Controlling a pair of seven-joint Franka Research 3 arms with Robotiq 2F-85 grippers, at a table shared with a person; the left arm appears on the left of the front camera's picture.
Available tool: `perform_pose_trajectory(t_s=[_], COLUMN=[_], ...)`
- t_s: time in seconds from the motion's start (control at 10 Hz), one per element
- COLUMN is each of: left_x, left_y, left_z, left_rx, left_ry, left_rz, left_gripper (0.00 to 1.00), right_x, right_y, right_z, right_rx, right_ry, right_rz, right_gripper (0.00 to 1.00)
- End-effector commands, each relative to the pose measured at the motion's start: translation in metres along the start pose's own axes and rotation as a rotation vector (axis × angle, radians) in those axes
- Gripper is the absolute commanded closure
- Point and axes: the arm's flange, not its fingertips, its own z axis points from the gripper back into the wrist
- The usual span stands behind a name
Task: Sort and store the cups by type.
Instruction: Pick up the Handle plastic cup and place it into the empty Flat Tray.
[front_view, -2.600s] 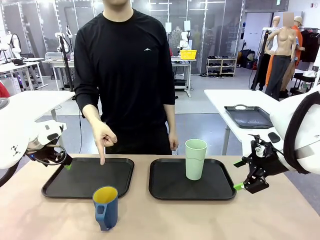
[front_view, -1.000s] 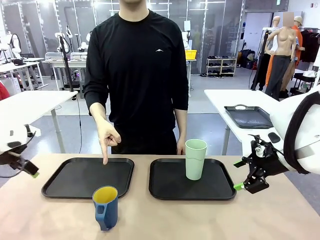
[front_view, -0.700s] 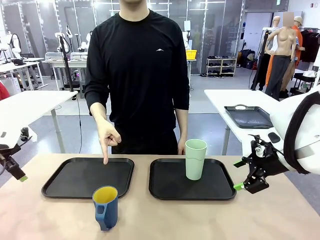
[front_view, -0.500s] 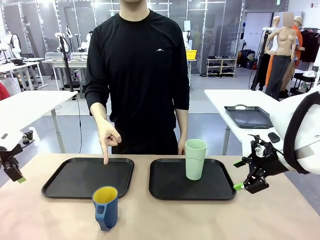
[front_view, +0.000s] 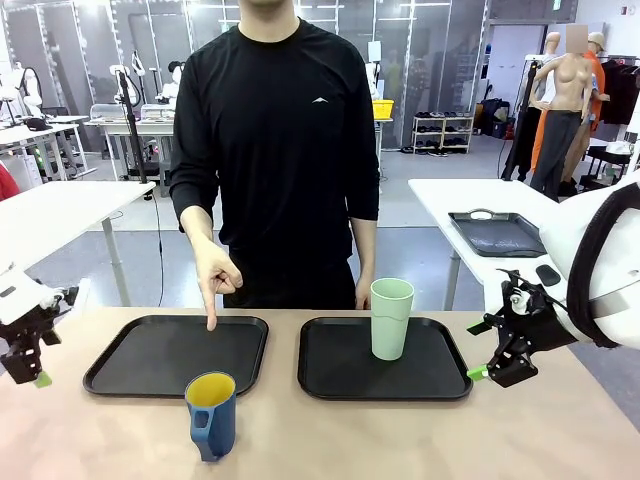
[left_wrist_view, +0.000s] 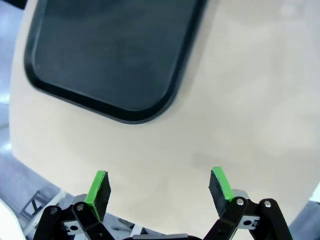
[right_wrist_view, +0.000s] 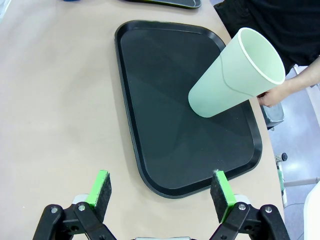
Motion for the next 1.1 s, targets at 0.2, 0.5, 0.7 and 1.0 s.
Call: perform_pose_trajectory(t_s=[0.2, 0.5, 0.7, 1.0], left_x=[0.000, 0.000, 0.005, 0.015], left_y=[0.000, 0.000, -0.001, -0.010], left_z=[0.000, 0.000, -0.011, -0.027], left_rx=[0.000, 0.000, -0.091, -0.180], left_ry=[0.000, 0.000, -0.030, -0.072], left_rz=[0.000, 0.000, -0.150, -0.305], left_gripper=[0.00, 0.00, 0.00, 0.00], right_x=[0.000, 0.000, 0.000, 0.000], right_y=[0.000, 0.000, 0.000, 0.000], right_z=[0.000, 0.000, 0.000, 0.000], right_rx=[-0.002, -0.002, -0.002, -0.002], right_ry=[0.001, 0.001, 0.001, 0.001], right_rz=[0.003, 0.003, 0.003, 0.003], right_gripper=[0.00, 0.00, 0.00, 0.00])
